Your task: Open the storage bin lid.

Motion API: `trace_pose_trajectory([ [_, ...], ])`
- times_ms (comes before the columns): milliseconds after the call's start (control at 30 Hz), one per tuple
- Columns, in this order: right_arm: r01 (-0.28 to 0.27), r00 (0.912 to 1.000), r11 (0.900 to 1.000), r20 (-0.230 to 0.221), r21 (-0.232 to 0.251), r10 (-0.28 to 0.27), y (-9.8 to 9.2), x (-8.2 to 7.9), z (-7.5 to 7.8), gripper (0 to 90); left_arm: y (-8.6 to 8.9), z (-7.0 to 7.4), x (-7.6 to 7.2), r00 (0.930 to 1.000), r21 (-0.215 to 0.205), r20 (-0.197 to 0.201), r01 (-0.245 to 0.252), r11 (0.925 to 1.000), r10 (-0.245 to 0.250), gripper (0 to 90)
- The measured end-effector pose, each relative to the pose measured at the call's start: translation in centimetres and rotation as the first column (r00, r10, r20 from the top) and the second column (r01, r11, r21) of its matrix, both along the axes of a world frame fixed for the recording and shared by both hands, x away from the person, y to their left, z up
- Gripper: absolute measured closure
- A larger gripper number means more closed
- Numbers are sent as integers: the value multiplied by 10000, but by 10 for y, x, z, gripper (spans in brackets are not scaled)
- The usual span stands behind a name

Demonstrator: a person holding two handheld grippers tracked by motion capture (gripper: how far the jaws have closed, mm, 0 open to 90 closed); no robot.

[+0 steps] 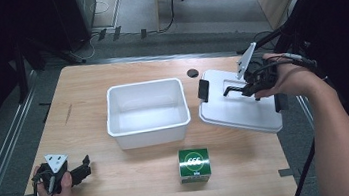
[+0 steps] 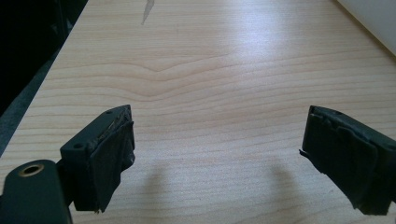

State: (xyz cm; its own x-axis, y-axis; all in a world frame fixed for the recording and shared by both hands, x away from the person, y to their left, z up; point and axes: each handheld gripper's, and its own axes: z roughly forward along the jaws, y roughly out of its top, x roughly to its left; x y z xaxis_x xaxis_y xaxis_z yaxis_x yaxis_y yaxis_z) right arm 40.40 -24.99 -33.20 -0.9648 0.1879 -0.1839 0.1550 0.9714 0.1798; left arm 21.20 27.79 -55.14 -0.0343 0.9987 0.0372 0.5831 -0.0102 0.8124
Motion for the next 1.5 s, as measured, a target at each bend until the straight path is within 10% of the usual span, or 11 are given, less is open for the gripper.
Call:
trace_pose_trajectory([
  [1500, 464, 9984, 9987, -302, -215, -470, -12, 10, -109, 849, 1, 0, -1, 10000, -99, 77, -26, 9999, 27, 95],
])
